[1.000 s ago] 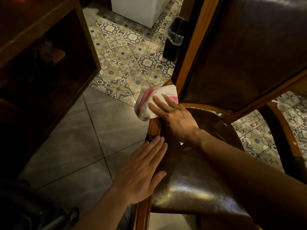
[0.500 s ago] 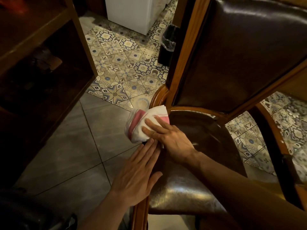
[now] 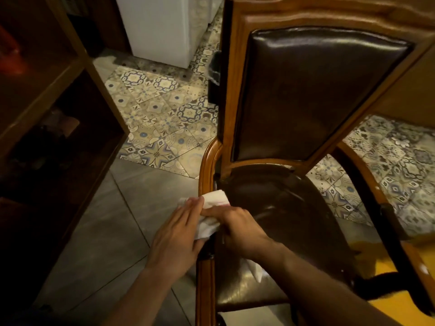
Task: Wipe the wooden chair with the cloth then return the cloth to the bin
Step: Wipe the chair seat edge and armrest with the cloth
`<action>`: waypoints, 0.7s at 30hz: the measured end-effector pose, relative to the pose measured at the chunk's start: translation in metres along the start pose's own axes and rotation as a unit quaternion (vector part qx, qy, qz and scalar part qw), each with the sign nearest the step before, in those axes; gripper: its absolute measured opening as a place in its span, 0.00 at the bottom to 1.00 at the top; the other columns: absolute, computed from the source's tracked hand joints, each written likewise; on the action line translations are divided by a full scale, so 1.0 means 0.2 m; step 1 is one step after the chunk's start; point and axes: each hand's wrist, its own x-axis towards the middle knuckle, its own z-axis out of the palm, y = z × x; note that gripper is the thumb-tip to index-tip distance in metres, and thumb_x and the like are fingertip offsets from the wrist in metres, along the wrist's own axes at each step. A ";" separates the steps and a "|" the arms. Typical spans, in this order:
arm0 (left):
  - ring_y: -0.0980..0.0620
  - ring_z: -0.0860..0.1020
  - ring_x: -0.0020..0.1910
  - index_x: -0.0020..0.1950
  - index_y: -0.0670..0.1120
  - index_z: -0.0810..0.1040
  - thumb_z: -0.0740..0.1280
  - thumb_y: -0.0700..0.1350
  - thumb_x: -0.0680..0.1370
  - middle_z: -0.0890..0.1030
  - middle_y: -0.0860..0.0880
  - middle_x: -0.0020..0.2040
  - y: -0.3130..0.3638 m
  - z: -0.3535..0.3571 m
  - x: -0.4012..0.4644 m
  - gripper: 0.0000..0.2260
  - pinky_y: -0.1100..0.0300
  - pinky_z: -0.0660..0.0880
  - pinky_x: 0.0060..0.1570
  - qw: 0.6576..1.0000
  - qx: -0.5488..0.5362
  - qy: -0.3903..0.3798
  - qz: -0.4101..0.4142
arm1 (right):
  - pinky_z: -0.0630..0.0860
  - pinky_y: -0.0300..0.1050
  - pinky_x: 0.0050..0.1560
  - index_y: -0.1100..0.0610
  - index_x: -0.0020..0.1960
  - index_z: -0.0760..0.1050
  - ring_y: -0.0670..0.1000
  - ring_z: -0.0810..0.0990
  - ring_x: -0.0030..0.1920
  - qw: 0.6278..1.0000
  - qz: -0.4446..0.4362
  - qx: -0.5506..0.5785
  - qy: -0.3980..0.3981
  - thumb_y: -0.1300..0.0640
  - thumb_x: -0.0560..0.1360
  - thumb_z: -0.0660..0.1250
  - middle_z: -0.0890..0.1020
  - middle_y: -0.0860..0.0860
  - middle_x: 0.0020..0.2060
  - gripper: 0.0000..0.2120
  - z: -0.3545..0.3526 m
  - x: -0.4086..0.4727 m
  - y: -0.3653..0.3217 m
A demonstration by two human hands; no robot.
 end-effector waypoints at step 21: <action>0.55 0.72 0.70 0.75 0.59 0.66 0.70 0.37 0.75 0.72 0.56 0.73 0.81 -0.61 0.28 0.32 0.54 0.74 0.66 0.954 0.083 -0.041 0.284 | 0.77 0.53 0.48 0.46 0.68 0.68 0.55 0.79 0.52 0.919 0.200 -0.143 0.308 0.60 0.73 0.69 0.78 0.49 0.56 0.26 -0.49 -0.75 -0.26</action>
